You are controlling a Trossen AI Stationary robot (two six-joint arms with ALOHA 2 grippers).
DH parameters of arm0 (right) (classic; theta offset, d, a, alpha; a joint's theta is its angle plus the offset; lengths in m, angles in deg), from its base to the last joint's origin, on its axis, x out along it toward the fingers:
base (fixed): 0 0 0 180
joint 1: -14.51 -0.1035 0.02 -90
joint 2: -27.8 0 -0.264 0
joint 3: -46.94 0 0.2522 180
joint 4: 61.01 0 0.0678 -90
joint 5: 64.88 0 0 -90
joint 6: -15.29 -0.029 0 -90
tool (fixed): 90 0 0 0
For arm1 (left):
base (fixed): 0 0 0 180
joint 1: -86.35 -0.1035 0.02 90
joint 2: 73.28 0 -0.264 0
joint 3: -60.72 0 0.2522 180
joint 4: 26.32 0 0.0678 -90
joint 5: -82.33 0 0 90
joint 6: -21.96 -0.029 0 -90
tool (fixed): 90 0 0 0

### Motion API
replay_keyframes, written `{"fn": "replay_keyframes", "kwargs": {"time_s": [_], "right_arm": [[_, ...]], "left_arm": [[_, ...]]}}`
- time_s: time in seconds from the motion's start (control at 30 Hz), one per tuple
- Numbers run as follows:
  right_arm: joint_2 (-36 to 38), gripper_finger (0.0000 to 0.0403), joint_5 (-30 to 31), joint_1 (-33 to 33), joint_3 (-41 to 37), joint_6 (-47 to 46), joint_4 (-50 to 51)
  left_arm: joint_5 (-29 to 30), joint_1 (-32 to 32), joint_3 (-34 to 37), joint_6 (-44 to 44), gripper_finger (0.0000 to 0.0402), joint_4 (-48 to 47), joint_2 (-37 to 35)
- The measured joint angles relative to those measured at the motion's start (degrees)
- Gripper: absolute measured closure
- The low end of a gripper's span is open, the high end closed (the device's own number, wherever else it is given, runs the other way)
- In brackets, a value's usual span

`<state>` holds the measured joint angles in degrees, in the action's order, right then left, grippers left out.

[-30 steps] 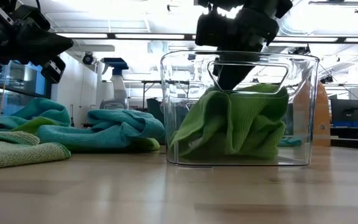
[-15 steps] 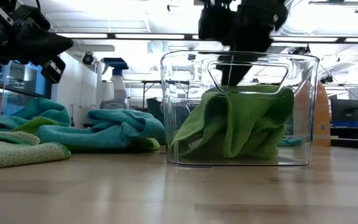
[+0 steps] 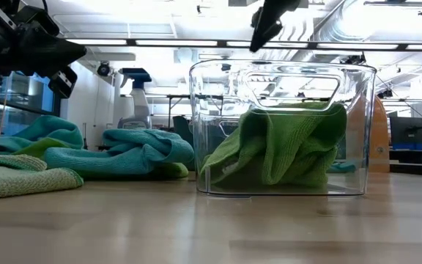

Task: Sort microfiber towel by color & place in baskets
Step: Put the blue microfiber towel into the blue bin

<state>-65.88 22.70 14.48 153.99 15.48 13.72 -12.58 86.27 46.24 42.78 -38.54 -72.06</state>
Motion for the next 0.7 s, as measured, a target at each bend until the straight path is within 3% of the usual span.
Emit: {"fn": "replay_keyframes", "kwargs": {"time_s": [0.17,0.4,0.7], "right_arm": [[7.49,0.0141,1.19,2.64,-6.83,-5.71,-2.74],[21.45,0.0141,3.22,3.78,-24.73,-19.49,-12.39],[35.94,0.0141,5.78,0.35,-41.15,-35.72,-28.64]], "left_arm": [[1.22,0.0,0.0,0.0,0.0401,0.98,0.01],[3.73,0.0,0.0,0.07,0.0401,6.28,0.01],[13.23,0.0,-0.02,0.11,0.0401,17.3,0.01]]}}
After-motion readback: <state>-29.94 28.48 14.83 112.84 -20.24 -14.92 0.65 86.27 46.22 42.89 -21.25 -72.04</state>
